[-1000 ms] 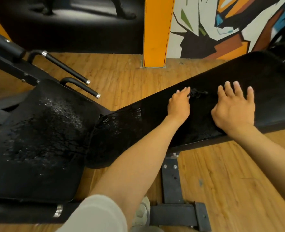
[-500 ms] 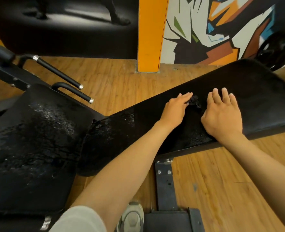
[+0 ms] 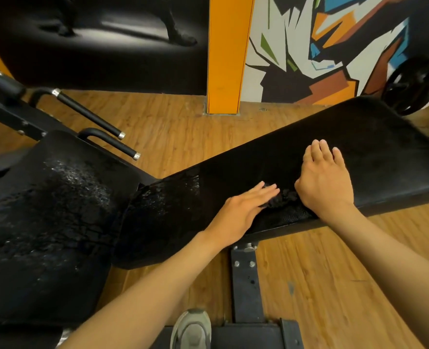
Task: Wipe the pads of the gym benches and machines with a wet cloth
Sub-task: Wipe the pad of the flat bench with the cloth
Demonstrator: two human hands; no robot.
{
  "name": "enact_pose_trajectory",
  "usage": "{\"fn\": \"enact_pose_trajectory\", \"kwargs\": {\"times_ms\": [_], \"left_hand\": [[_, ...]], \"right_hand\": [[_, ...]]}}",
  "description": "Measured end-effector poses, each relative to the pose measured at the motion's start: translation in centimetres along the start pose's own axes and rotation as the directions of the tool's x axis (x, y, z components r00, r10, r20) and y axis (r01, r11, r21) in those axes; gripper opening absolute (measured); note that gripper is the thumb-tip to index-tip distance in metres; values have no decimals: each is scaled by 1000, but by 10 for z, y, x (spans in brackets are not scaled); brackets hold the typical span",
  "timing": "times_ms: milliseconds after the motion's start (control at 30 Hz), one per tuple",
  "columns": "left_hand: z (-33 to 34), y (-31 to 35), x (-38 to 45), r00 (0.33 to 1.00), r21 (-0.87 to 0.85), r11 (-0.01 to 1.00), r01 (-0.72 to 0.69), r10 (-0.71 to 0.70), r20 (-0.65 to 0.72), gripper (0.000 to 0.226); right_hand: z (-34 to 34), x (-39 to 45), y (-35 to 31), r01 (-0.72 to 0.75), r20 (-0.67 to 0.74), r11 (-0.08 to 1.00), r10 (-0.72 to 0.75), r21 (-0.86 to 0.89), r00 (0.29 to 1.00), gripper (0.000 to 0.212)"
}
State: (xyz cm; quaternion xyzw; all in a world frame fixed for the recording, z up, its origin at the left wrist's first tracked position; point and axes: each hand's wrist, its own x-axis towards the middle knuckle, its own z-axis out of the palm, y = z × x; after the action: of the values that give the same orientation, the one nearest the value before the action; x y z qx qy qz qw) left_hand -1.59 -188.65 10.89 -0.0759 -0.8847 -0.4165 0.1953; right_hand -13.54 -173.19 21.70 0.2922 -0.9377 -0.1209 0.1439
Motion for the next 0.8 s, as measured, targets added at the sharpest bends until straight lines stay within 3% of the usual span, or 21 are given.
{"fn": "enact_pose_trajectory", "kwargs": {"times_ms": [300,467,633,800], "left_hand": [[9,6,132,968,74,973,217,-204,-148,49],[2,-11,38,986,113,987,117,-101,-134,54],[-3,-15,-75,930,46,947,318,-302,-210,57],[-5,-4,-113,920,86,935,344,-317,-230,57]], "right_hand": [[1,2,0,24,-3,999,-24,38,1000,69],[5,7,-1,159,16,986,-160,51,987,57],[6,10,-29,226,173,973,-229,38,958,64],[20,-3,-88,222,162,974,-227,53,960,67]]}}
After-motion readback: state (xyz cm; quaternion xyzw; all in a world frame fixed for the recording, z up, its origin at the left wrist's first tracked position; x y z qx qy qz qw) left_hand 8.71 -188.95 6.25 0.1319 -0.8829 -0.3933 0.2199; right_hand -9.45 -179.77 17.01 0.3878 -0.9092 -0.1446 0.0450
